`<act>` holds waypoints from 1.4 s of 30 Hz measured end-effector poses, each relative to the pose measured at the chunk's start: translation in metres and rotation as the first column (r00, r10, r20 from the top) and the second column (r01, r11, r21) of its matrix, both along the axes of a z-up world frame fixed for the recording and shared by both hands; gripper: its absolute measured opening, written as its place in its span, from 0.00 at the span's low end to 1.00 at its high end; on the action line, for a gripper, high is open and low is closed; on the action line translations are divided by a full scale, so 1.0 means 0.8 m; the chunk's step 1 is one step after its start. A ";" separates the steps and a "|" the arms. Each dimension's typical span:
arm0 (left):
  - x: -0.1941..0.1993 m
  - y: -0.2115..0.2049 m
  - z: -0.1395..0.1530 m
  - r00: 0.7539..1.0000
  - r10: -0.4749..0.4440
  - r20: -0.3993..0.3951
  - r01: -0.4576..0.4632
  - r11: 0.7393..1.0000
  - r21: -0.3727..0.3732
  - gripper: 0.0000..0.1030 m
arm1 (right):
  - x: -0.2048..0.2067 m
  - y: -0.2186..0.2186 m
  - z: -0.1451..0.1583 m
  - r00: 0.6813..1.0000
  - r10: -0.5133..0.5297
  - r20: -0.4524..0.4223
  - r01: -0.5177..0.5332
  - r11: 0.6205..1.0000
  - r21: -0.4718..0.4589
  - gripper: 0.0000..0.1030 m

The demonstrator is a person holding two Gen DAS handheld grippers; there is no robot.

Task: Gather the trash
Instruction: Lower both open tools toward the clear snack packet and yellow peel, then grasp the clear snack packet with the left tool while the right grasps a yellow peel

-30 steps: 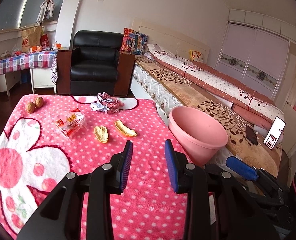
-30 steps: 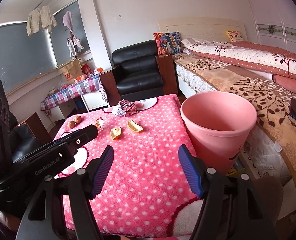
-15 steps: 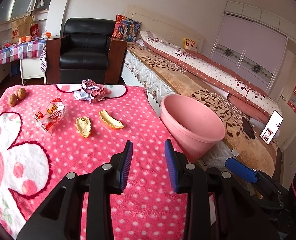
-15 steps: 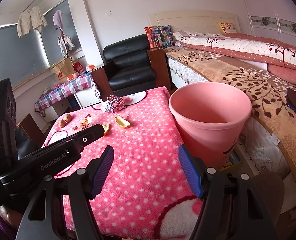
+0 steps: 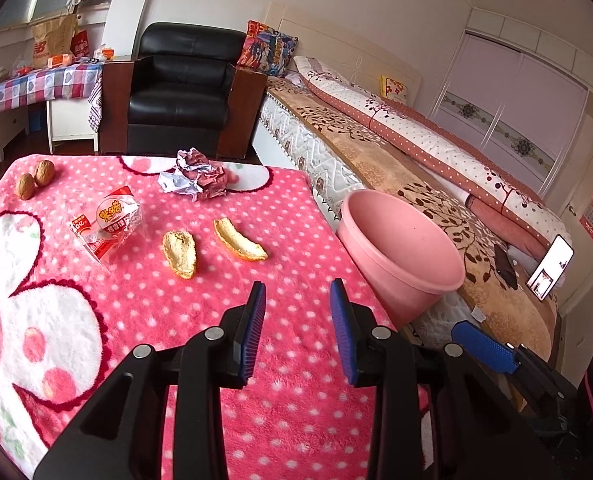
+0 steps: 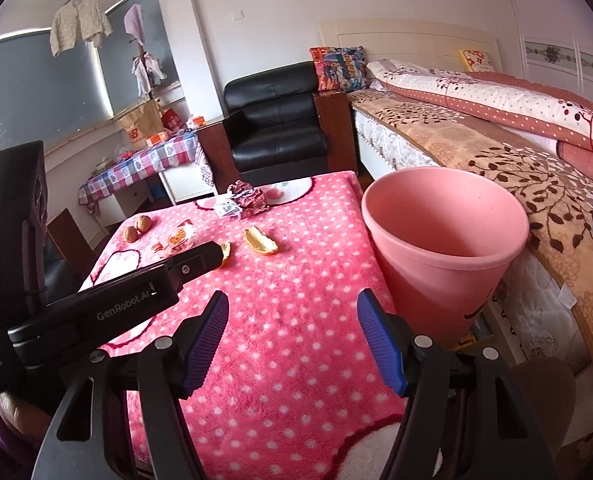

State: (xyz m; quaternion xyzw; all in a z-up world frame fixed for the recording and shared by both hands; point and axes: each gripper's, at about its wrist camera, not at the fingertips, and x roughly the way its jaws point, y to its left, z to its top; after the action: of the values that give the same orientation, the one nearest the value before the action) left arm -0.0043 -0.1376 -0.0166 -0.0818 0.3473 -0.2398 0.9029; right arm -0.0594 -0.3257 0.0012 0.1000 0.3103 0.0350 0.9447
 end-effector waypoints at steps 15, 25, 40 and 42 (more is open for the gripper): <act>-0.003 0.080 0.052 0.974 0.168 0.151 -0.171 0.985 0.006 0.32 | 0.016 0.032 0.020 0.989 0.142 0.043 -0.141 0.990 -0.024 0.64; 0.036 0.150 0.043 0.943 0.307 0.124 -0.320 0.942 0.097 0.32 | 0.100 0.059 0.001 0.969 0.240 -0.056 -0.241 0.970 -0.011 0.55; 0.133 0.148 -0.046 0.925 0.352 -0.141 -0.327 0.929 0.175 0.32 | 0.221 0.054 -0.049 0.958 0.224 -0.178 -0.228 0.974 -0.005 0.53; 0.142 0.144 -0.054 0.919 0.361 -0.156 -0.333 0.925 0.181 0.32 | 0.234 0.057 -0.060 0.955 0.223 -0.197 -0.231 0.973 -0.018 0.53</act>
State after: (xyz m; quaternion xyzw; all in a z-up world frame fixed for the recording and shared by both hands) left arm 0.1093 -0.0221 -0.0598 -0.0956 0.4275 -0.0398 0.8981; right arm 0.1274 -0.2805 -0.0467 0.0473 0.4109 0.1271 0.9015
